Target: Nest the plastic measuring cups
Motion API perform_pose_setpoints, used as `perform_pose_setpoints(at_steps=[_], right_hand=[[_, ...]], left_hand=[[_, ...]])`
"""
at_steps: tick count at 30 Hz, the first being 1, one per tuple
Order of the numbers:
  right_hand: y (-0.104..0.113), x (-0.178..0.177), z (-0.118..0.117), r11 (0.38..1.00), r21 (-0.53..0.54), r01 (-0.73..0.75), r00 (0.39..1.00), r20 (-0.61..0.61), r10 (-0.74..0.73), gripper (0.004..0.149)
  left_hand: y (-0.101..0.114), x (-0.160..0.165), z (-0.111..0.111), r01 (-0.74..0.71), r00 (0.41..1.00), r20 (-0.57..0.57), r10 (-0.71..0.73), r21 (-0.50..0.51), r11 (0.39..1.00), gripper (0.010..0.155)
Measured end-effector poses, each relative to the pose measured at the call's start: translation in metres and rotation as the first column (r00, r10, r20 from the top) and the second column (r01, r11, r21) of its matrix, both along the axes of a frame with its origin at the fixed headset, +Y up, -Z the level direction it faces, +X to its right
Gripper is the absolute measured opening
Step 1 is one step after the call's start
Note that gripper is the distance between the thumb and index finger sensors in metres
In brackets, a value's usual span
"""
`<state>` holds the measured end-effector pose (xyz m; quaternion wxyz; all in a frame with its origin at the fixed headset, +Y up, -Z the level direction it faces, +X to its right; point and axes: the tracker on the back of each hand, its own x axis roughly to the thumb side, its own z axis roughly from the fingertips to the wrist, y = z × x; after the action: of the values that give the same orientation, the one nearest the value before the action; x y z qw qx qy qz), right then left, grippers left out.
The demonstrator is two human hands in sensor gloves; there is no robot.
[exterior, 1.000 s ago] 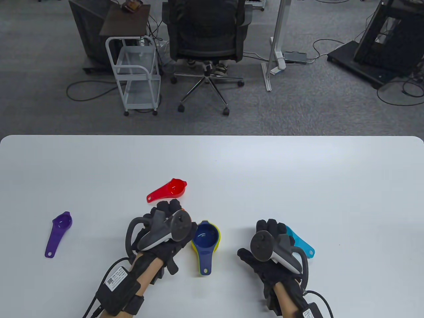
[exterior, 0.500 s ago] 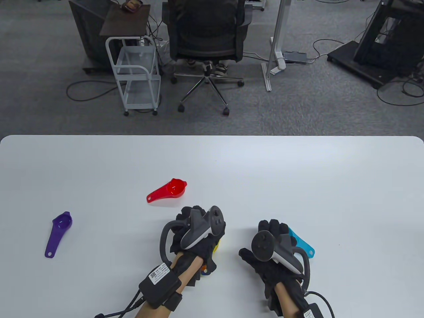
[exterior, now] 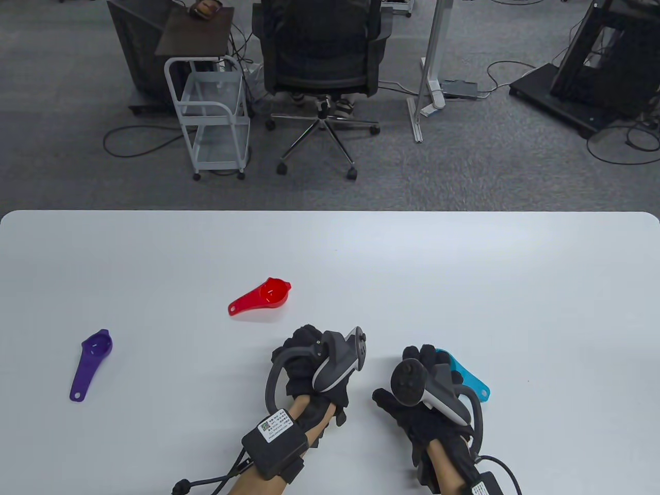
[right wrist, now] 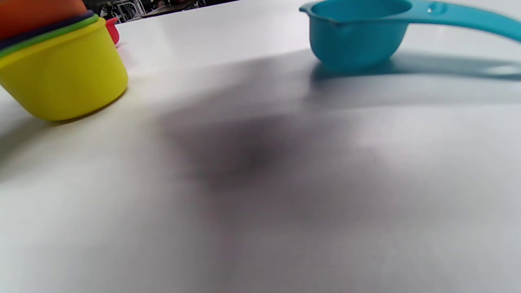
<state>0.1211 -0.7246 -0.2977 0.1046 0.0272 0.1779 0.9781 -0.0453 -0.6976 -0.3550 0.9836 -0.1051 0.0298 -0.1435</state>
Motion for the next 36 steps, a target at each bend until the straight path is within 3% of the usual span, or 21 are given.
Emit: perform_pose_setpoints(at_steps=[11,21,23,26,29,33,36], right_hand=[[-0.001,-0.002,0.0,0.999,-0.05,-0.003,1.0,-0.003,0.003,0.098],[-0.002,-0.003,0.0,0.998,-0.06,-0.002,1.0,-0.006,0.002,0.098],[-0.002,-0.003,0.0,0.998,-0.059,0.0,1.0,-0.008,-0.001,0.098],[0.001,-0.002,0.001,0.999,-0.037,0.009,1.0,-0.007,-0.01,0.098],[0.003,-0.002,0.001,1.0,-0.021,0.009,1.0,-0.005,-0.009,0.098],[0.007,0.0,0.002,1.0,0.025,-0.007,1.0,0.007,0.006,0.097],[0.01,0.004,0.002,0.996,0.083,-0.021,0.999,0.031,0.018,0.094]], left_hand=[[-0.005,0.002,0.0,0.077,0.997,-0.012,-0.077,0.001,0.997,0.097],[-0.01,0.001,-0.001,0.072,0.997,0.004,-0.072,-0.002,0.997,0.099],[-0.003,-0.004,0.001,0.058,0.998,0.004,-0.058,0.003,0.998,0.102],[0.028,-0.025,0.012,-0.062,0.997,0.041,0.06,0.057,0.996,0.101],[0.048,-0.06,0.023,-0.147,0.957,0.256,0.137,0.02,0.989,0.097],[0.046,-0.123,0.039,-0.208,0.901,0.408,0.148,0.106,0.972,0.097],[0.033,-0.168,0.047,-0.263,0.905,0.368,0.212,0.093,0.96,0.096]])
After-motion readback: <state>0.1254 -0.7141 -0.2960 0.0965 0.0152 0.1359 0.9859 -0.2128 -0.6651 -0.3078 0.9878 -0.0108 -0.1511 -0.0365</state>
